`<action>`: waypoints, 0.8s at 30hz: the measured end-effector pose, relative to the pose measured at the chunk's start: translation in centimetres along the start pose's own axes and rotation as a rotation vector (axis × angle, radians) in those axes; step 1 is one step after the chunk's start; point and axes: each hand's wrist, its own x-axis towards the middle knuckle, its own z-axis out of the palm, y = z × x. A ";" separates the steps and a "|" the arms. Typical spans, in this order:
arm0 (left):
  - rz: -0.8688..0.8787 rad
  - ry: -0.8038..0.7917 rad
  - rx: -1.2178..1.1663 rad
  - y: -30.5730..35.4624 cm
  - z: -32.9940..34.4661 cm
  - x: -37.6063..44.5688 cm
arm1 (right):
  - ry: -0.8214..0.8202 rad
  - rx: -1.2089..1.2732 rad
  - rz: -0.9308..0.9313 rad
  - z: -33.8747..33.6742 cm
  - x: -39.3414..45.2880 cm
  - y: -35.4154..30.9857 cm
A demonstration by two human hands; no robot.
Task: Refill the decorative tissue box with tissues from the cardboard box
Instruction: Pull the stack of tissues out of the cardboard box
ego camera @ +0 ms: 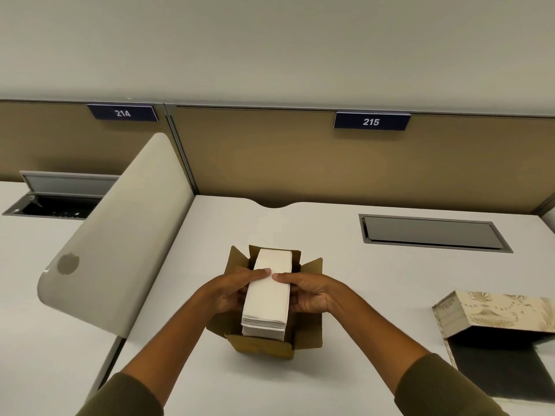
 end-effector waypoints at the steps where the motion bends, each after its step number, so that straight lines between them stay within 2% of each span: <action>1: 0.037 -0.010 -0.014 0.1 0.3 -0.5 | -0.004 0.003 -0.023 0.0 -0.6 -0.2; 5: 0.126 0.046 -0.059 -0.2 2.5 -2.3 | 0.004 0.024 -0.131 -0.2 -3.2 -0.8; 13: 0.276 -0.043 0.011 0.3 8.3 -4.6 | 0.040 0.059 -0.377 -4.2 -8.5 -1.7; 18: 0.358 -0.082 -0.040 0.1 11.6 -3.9 | 0.079 0.154 -0.483 -7.9 -11.1 -1.0; 24: 0.500 -0.127 0.200 0.1 14.6 -2.5 | 0.113 0.278 -0.633 -14.1 -14.4 0.9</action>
